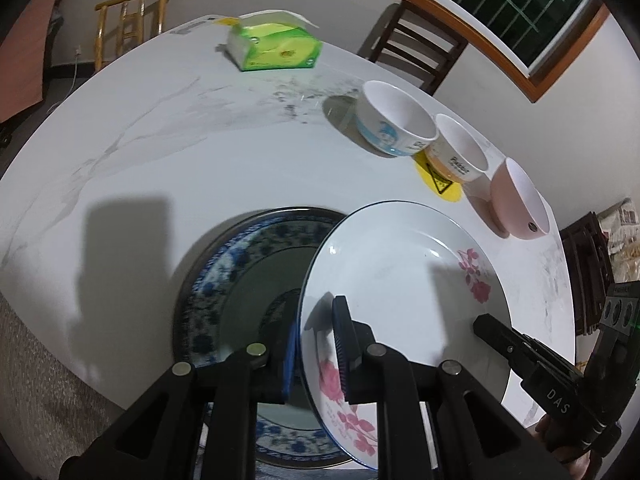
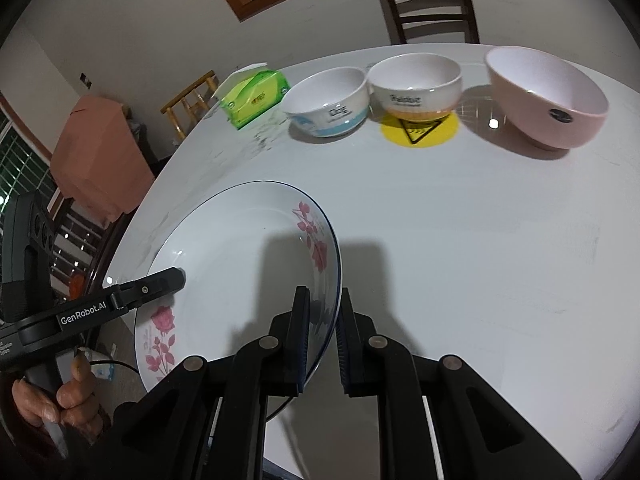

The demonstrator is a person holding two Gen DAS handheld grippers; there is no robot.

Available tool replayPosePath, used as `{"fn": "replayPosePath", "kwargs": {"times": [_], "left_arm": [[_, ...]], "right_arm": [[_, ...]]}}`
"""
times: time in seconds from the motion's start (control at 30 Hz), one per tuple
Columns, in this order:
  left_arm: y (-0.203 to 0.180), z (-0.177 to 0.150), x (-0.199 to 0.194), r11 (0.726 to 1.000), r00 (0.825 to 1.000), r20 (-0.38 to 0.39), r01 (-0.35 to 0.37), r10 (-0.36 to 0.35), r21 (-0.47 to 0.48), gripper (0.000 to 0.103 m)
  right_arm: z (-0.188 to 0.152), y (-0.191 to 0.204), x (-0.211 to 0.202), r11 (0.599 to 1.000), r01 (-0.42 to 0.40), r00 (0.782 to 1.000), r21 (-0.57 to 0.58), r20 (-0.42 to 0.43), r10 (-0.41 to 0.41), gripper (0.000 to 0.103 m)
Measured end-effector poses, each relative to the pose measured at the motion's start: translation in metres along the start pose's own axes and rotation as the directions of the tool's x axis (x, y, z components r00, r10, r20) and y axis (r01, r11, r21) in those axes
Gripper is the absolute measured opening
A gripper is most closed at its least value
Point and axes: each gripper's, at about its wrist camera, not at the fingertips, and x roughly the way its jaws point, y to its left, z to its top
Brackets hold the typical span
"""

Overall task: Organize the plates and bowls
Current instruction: 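Lower the pink-flower plate onto the blue-and-white plate stack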

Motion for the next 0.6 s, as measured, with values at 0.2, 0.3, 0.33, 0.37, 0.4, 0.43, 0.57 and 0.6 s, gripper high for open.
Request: {"fn": "replayPosePath", "kwargs": {"times": [0.2,0.3,0.33,0.37,0.4,0.43,0.57,0.6], "left_arm": [[0.016,-0.001,0.002,0.999,1.000,-0.006,-0.013,0.013,-0.030,0.016],[0.022,-0.001,0.003,0.999,1.000,-0.008,-0.020,0.020,-0.040,0.016],[0.025,-0.002,0.003,0.999,1.000,-0.010,-0.021,0.021,-0.046,0.016],[0.026,-0.002,0.003,0.999,1.000,-0.011,-0.022,0.021,-0.050,0.016],[0.028,-0.003,0.004,0.998,1.000,-0.012,-0.025,0.025,-0.051,0.016],[0.031,-0.003,0.004,0.998,1.000,-0.014,-0.028,0.027,-0.055,0.016],[0.038,-0.005,0.007,0.997,0.999,-0.024,-0.038,0.037,-0.071,0.016],[0.040,-0.006,0.008,0.996,0.999,-0.025,-0.042,0.040,-0.072,0.016]], "right_arm": [[0.000,0.011,0.013,1.000,-0.011,1.000,-0.019,-0.028,0.010,0.013],[0.000,0.015,0.020,1.000,-0.014,0.999,-0.026,-0.040,0.013,0.013],[0.001,0.016,0.022,1.000,-0.015,0.999,-0.025,-0.044,0.014,0.013],[0.000,0.017,0.023,1.000,-0.017,0.999,-0.026,-0.047,0.015,0.013],[0.000,0.018,0.025,1.000,-0.018,0.999,-0.025,-0.051,0.017,0.013],[0.000,0.019,0.027,0.999,-0.020,0.998,-0.025,-0.056,0.019,0.013],[-0.001,0.023,0.035,0.999,-0.023,0.997,-0.027,-0.074,0.020,0.013],[-0.001,0.024,0.037,0.999,-0.024,0.997,-0.029,-0.079,0.022,0.013]]}}
